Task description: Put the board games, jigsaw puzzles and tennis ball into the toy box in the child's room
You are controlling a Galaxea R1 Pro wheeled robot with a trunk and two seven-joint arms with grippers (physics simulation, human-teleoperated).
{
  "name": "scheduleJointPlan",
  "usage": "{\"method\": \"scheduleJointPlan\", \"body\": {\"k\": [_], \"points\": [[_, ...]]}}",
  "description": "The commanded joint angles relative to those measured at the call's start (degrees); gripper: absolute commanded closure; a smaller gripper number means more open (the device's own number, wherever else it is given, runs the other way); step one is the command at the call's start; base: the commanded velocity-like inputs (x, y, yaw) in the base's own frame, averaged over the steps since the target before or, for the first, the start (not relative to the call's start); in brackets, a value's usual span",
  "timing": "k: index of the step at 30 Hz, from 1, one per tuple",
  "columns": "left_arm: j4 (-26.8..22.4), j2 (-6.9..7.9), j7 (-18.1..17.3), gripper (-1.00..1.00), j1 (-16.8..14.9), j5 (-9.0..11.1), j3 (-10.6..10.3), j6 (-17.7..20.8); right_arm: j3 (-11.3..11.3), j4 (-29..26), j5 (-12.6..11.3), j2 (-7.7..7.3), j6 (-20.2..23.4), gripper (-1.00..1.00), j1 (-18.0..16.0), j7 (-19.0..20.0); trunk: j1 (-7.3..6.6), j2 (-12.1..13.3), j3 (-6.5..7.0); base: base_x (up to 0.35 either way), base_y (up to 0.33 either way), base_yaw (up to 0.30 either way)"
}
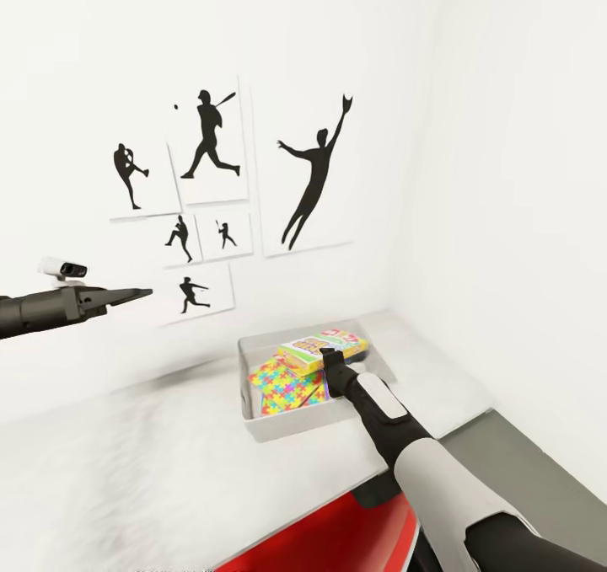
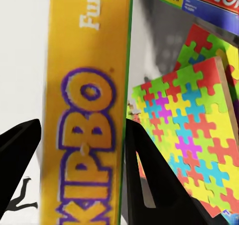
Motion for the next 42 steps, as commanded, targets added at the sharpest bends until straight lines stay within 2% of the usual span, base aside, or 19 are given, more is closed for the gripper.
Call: {"method": "scheduleJointPlan", "body": {"k": [1, 12, 30, 36, 42], "points": [[0.0, 0.02, -0.17, -1.0, -0.03, 0.04, 0.05, 0.6, 0.11, -0.12, -0.08, 0.0, 0.07, 1.0, -0.05, -0.34, 0.04, -0.14, -0.2, 0.0, 0.0, 0.153], [0.0, 0.02, -0.17, -1.0, 0.04, 0.04, 0.16, 0.6, 0.7, -0.95, -0.08, 0.0, -0.12, 1.0, -0.13, -0.33, 0.04, -0.14, -0.87, 0.0, 0.0, 0.154], [0.0, -0.01, -0.17, -1.0, 0.04, -0.03, 0.16, 0.6, 0.71, -0.99, 0.43, 0.0, -1.15, 1.0, -0.14, -0.27, 0.04, -0.14, -0.91, 0.0, 0.0, 0.007], [0.0, -0.04, -0.17, -1.0, 0.04, -0.03, 0.16, 0.6, 0.73, -0.66, 0.62, 0.0, -4.1, 1.0, -0.21, -0.76, 0.04, -0.14, -0.91, 0.0, 0.0, 0.0], [0.0, -0.05, -0.17, -1.0, 0.04, -0.03, 0.16, 0.6, 0.72, -0.57, 0.59, 0.0, -4.54, 1.0, -0.22, -0.92, 0.04, -0.14, -0.91, 0.0, 0.0, 0.0]]}}
